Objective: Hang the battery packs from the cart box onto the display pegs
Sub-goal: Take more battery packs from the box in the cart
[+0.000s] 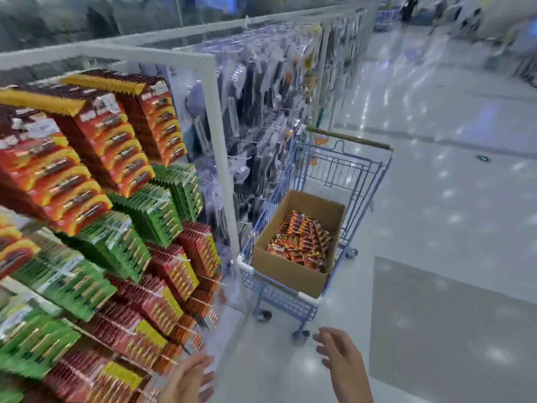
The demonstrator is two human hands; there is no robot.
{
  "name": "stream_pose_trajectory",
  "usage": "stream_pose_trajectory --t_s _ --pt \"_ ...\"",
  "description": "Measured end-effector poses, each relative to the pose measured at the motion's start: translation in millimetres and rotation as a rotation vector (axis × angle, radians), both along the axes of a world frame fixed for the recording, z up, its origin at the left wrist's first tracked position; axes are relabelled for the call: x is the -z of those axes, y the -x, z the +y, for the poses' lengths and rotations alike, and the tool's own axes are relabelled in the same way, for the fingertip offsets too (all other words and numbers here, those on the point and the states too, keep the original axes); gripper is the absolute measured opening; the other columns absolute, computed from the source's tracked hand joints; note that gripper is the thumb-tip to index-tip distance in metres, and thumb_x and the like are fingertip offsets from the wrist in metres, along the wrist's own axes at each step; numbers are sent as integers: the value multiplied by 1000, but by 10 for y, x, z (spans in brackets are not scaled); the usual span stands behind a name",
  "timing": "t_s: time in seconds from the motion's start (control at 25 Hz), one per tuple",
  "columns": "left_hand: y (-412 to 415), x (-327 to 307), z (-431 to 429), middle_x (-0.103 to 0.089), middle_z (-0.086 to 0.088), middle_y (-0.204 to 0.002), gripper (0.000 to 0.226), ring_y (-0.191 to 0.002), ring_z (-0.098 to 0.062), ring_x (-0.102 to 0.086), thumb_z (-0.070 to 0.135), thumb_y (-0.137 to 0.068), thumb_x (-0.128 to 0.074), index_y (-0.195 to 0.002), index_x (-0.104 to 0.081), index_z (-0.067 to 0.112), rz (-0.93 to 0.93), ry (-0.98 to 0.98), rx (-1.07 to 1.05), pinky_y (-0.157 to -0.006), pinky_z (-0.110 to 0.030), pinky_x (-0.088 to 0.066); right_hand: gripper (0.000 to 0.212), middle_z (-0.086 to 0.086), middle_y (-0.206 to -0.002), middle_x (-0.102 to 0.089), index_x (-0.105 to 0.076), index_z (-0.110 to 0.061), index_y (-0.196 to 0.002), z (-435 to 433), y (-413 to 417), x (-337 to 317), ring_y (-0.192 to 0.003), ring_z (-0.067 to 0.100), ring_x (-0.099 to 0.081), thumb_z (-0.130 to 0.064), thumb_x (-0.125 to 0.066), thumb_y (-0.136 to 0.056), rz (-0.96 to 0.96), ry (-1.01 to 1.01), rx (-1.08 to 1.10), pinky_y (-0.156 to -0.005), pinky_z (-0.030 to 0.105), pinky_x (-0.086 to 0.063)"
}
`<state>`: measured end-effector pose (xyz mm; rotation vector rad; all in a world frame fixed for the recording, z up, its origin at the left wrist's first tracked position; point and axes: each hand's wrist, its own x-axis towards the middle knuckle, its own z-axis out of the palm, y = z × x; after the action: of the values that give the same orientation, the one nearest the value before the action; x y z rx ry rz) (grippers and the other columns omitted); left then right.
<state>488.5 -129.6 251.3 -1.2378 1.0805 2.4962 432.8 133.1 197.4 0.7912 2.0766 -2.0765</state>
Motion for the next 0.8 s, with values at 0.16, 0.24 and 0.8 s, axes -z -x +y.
stream_pose_trajectory --t_s 0.16,0.24,0.8 --pt "447 236 390 -59 -20 -107 30 -84 -34 -53 5 -108 -40 -89 -63 2 198 250 368 -75 -39 -39 13 2 -85 -79 -70 -10 -96 433 197 82 -81 27 -67 -11 -59 -102 -37 -3 88 -71 35 -45" --pt "787 376 577 -65 -20 -107 30 -85 -38 -59 -7 -106 -38 -97 -65 2 62 341 385 -76 -41 -43 11 4 -87 -79 -69 -9 -97 609 327 111 -81 27 -67 -9 -59 -101 -58 7 136 -72 35 -45" --pt "3251 741 1124 -80 2 -97 19 -93 -26 -73 8 -105 -56 -106 -74 14 134 592 385 -78 -36 -58 13 -3 -94 -78 -69 -18 -101 730 2329 229 -95 22 -70 -23 -57 -103 -175 -65 112 -86 40 -50"
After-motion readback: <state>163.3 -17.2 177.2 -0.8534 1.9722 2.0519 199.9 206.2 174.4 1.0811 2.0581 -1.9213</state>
